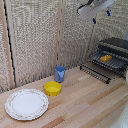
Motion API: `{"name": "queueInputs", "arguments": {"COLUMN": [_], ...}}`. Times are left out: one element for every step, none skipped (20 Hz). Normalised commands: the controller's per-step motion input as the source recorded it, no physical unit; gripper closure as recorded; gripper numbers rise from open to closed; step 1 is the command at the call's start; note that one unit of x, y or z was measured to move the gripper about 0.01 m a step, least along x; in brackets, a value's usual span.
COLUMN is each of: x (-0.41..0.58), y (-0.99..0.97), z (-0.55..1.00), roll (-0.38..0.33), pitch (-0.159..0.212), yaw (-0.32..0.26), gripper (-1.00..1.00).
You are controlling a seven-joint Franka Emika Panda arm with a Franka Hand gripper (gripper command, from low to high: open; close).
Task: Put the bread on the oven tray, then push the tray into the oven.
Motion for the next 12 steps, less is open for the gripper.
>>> {"name": "queueInputs", "arguments": {"x": [-0.203, -0.186, -0.169, -0.143, -0.143, -0.140, -0.140, -0.109, -0.066, -0.057, -0.037, -0.009], "y": [0.00, 0.00, 0.00, 0.00, 0.00, 0.00, 0.00, 0.00, 0.00, 0.00, 0.00, 0.00], "z": [-0.19, -0.22, -0.26, -0.31, -0.31, -0.31, -0.31, -0.32, -0.33, -0.34, -0.35, -0.37], "roll": [-0.237, -0.249, -0.262, -0.286, -0.286, -0.291, -0.292, -0.298, -0.300, -0.302, -0.301, -0.300], "pitch": [0.246, 0.231, 0.221, 0.207, 0.206, 0.201, 0.199, 0.183, 0.168, 0.153, 0.145, 0.128], "yaw": [0.215, 0.221, 0.223, 0.225, 0.225, 0.225, 0.227, 0.235, 0.236, 0.245, 0.249, 0.256], "gripper": [-1.00, -1.00, -1.00, -1.00, -1.00, -1.00, -1.00, -1.00, -1.00, -1.00, -1.00, -1.00]}}
